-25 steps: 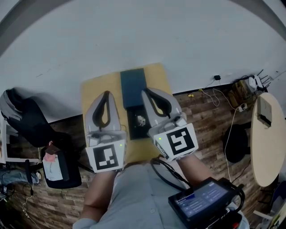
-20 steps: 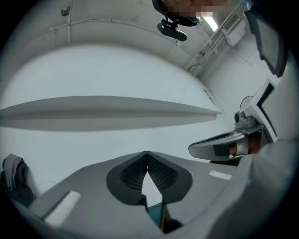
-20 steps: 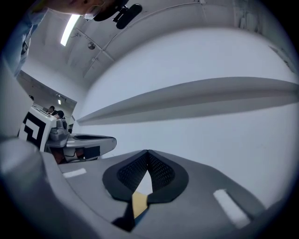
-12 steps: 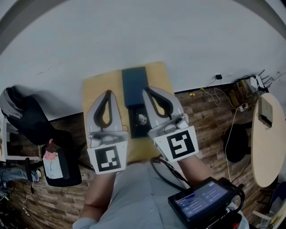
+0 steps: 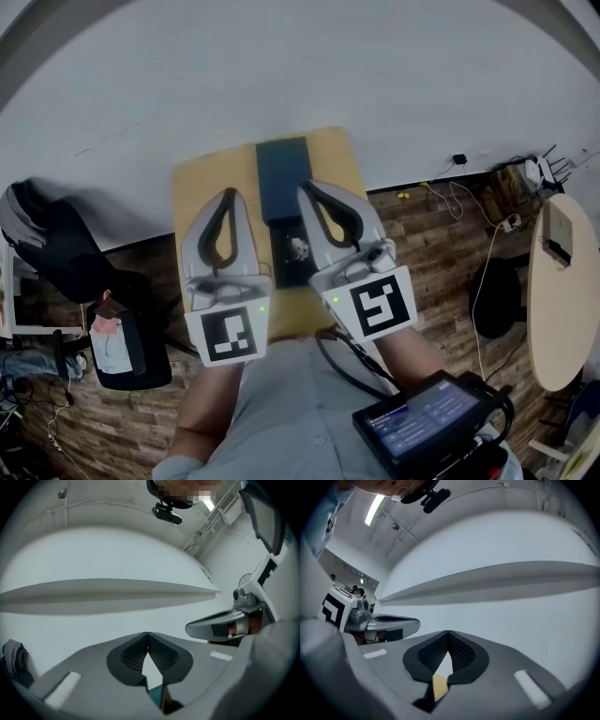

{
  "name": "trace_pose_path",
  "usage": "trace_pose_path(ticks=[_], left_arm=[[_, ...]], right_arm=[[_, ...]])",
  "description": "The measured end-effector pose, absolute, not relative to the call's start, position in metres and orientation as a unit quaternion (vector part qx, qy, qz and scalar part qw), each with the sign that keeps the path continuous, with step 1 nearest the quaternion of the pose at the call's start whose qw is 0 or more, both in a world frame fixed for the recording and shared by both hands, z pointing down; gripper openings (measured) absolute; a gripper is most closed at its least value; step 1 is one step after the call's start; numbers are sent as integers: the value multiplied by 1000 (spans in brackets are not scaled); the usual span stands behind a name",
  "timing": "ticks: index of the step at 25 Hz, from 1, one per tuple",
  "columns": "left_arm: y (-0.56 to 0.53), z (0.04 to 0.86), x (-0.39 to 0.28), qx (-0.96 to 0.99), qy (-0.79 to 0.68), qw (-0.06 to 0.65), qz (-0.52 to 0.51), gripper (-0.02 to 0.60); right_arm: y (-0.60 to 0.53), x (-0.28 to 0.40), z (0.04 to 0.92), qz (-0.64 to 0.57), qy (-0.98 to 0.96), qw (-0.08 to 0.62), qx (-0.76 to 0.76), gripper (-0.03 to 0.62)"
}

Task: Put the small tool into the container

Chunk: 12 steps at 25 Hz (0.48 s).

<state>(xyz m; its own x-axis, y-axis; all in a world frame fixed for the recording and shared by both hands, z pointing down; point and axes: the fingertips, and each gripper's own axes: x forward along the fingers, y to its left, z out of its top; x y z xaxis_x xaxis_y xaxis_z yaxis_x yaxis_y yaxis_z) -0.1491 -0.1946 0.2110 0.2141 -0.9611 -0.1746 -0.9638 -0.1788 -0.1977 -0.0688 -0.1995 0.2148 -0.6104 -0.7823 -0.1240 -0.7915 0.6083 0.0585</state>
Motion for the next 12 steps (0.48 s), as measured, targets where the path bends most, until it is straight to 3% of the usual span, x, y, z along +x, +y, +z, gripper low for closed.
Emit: trace_pose_path(ticks=[12], left_arm=[[-200, 211, -150, -768, 626, 137, 2, 11]], right_arm=[[-204, -71, 215, 53, 896, 43, -439, 0]])
